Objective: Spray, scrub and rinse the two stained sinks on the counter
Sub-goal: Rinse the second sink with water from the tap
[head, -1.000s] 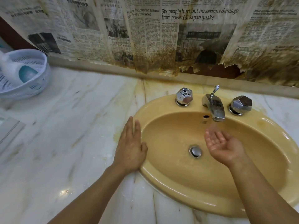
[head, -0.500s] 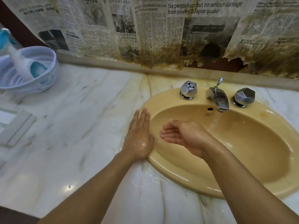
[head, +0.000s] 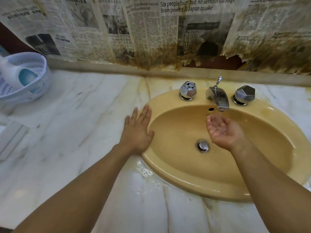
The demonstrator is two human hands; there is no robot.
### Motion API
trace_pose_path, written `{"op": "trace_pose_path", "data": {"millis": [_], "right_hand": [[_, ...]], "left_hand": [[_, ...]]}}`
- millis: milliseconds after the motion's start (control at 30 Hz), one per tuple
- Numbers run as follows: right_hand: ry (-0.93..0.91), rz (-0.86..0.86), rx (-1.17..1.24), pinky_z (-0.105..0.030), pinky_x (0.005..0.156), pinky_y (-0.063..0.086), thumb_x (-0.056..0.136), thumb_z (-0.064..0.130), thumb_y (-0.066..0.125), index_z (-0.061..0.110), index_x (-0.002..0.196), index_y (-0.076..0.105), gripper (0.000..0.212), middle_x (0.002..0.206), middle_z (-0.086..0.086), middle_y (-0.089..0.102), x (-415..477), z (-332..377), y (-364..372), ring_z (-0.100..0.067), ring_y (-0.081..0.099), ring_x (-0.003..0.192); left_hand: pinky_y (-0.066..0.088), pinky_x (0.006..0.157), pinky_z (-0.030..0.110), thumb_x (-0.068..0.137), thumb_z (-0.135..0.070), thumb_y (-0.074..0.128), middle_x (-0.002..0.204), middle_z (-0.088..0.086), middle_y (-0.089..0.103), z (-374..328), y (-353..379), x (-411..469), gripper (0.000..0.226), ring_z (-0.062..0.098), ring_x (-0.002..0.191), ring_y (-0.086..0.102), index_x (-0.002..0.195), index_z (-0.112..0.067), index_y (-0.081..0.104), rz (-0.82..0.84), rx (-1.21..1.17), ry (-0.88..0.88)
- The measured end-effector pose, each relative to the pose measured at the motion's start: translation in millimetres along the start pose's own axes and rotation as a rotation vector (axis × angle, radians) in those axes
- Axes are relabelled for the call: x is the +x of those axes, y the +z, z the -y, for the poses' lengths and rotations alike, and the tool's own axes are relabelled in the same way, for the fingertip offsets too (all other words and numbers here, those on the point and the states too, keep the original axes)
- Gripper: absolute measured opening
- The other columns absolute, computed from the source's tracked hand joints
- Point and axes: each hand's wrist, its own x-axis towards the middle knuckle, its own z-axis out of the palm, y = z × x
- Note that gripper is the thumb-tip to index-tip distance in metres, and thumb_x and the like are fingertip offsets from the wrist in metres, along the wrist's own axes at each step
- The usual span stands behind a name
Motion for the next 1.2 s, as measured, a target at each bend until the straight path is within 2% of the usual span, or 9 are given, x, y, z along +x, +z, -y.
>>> {"op": "trace_pose_path", "data": {"millis": [133, 267, 400, 500, 700, 867, 1000, 1133, 1200], "right_hand": [[0.061, 0.175, -0.231, -0.036, 0.077, 0.064, 0.105, 0.019, 0.051, -0.004, 0.113, 0.066, 0.029, 0.096, -0.019, 0.076, -13.5, -22.2, 26.1, -0.029, 0.077, 0.082], [0.189, 0.413, -0.827, -0.044, 0.091, 0.060, 0.107, 0.018, 0.047, -0.012, 0.111, 0.063, 0.035, 0.114, -0.032, 0.070, -48.1, -70.9, 57.9, -0.042, 0.072, 0.102], [-0.022, 0.363, -1.163, -0.046, 0.095, 0.058, 0.107, 0.025, 0.051, -0.011, 0.112, 0.065, 0.039, 0.110, -0.030, 0.071, -63.1, -82.8, 50.2, -0.040, 0.072, 0.103], [-0.098, 0.201, -0.951, -0.044, 0.088, 0.061, 0.108, 0.031, 0.047, -0.007, 0.104, 0.067, 0.043, 0.102, -0.027, 0.073, -42.3, -51.5, 22.2, -0.039, 0.074, 0.095], [0.098, 0.069, 0.091, -0.042, 0.075, 0.061, 0.109, 0.024, 0.041, 0.001, 0.133, 0.054, 0.035, 0.102, -0.022, 0.075, 4.2, 11.3, -18.8, -0.034, 0.076, 0.087], [0.108, 0.145, -0.157, -0.031, 0.065, 0.063, 0.105, 0.020, 0.052, 0.004, 0.117, 0.068, 0.025, 0.083, -0.012, 0.076, -8.9, -10.8, 1.5, -0.024, 0.077, 0.073], [0.229, 0.249, -0.557, -0.039, 0.064, 0.065, 0.106, 0.015, 0.043, -0.010, 0.109, 0.066, 0.034, 0.096, -0.026, 0.074, -58.2, -53.7, 20.3, -0.037, 0.077, 0.080], [0.149, 0.336, -0.932, -0.043, 0.084, 0.062, 0.109, 0.014, 0.040, -0.018, 0.115, 0.061, 0.038, 0.112, -0.037, 0.068, -112.6, -77.8, 26.6, -0.045, 0.072, 0.101], [0.005, 0.321, -1.108, -0.041, 0.088, 0.062, 0.108, 0.015, 0.046, -0.014, 0.111, 0.064, 0.035, 0.108, -0.033, 0.071, -132.1, -75.7, 20.4, -0.041, 0.073, 0.100]], "left_hand": [[-0.001, 0.125, 0.060, 0.104, -0.053, 0.037, 0.166, -0.019, -0.028, -7.5, -7.7, 23.4, 0.081, 0.023, 0.157, -0.021, 0.163, -0.031, -0.014, 0.004, 0.073, -0.010], [0.002, 0.127, 0.056, 0.101, -0.029, 0.043, 0.170, -0.011, -0.021, -16.4, -1.1, 0.8, 0.081, 0.019, 0.157, -0.020, 0.165, -0.023, -0.007, -0.036, -0.008, -0.021], [0.001, 0.129, 0.047, 0.097, -0.039, 0.035, 0.172, -0.001, -0.013, -28.1, 11.5, -44.7, 0.082, 0.014, 0.158, -0.015, 0.165, -0.016, -0.004, -0.062, -0.130, -0.014], [-0.005, 0.129, 0.039, 0.099, -0.049, 0.017, 0.171, -0.001, -0.017, -33.9, 22.1, -80.4, 0.076, 0.011, 0.156, -0.020, 0.165, -0.016, -0.001, -0.083, -0.165, 0.017], [0.002, 0.129, 0.042, 0.102, -0.062, 0.014, 0.173, -0.003, -0.008, -25.2, 27.7, -92.6, 0.075, 0.007, 0.157, -0.016, 0.163, -0.018, 0.023, -0.109, -0.131, 0.047], [0.000, 0.128, 0.052, 0.099, -0.070, 0.023, 0.173, -0.004, -0.007, -3.5, 13.2, -74.5, 0.060, 0.010, 0.158, -0.014, 0.140, -0.032, 0.047, -0.033, -0.077, 0.146], [-0.008, 0.127, 0.052, 0.098, -0.079, 0.014, 0.173, -0.001, 0.008, 2.9, 0.1, -72.3, 0.078, 0.012, 0.158, -0.014, 0.137, -0.024, 0.053, -0.009, 0.156, 0.390], [0.015, 0.127, 0.046, 0.085, -0.094, 0.018, 0.154, -0.006, 0.050, -24.5, -0.2, -64.8, 0.098, 0.015, 0.151, 0.033, 0.153, -0.029, 0.044, 0.127, 0.277, 0.650], [0.043, 0.101, 0.035, 0.077, -0.099, 0.030, 0.113, -0.009, 0.071, -45.7, 4.2, -65.6, 0.088, 0.018, 0.111, 0.065, 0.129, -0.034, 0.061, 0.150, 0.333, 0.651]]}}
